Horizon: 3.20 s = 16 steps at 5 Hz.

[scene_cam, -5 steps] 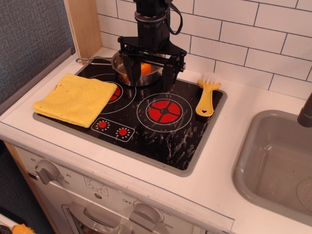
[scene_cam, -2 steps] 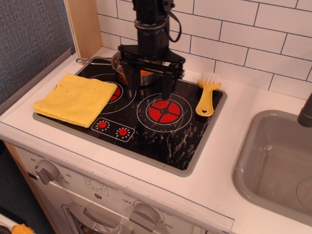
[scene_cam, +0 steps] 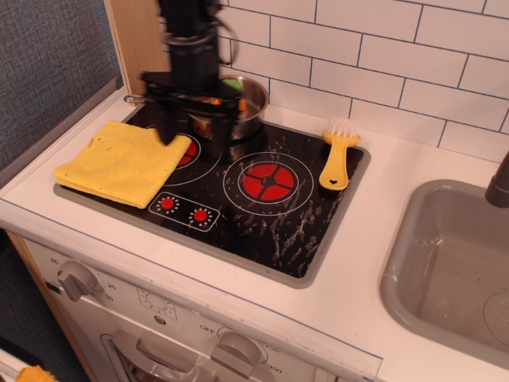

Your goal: Move the cloth to the front right corner of the stove

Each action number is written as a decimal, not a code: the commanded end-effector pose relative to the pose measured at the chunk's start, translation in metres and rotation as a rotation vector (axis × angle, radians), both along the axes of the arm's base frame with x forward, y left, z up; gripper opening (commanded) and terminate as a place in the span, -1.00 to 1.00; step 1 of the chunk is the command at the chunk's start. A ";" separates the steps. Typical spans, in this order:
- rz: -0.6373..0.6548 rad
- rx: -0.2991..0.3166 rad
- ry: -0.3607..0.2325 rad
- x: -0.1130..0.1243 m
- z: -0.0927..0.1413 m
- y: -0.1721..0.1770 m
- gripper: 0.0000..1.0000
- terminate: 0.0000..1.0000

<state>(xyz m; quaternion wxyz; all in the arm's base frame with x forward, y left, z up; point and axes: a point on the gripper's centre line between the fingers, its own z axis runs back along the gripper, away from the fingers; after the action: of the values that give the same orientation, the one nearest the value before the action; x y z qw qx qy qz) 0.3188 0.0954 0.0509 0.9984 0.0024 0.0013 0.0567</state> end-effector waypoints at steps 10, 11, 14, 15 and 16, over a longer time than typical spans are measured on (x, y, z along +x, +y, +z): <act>-0.300 -0.062 0.004 -0.017 -0.026 -0.127 1.00 -1.00; -0.285 -0.061 0.008 -0.015 -0.024 -0.148 1.00 -1.00; -0.113 0.037 -0.126 -0.021 0.035 -0.113 1.00 -1.00; -0.093 0.004 -0.160 -0.027 0.055 -0.109 1.00 -1.00; -0.096 -0.024 -0.158 -0.029 0.058 -0.107 1.00 -1.00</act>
<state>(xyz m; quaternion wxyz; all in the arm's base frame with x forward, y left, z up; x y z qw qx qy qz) 0.2898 -0.0135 0.0928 0.9985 -0.0127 -0.0525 0.0083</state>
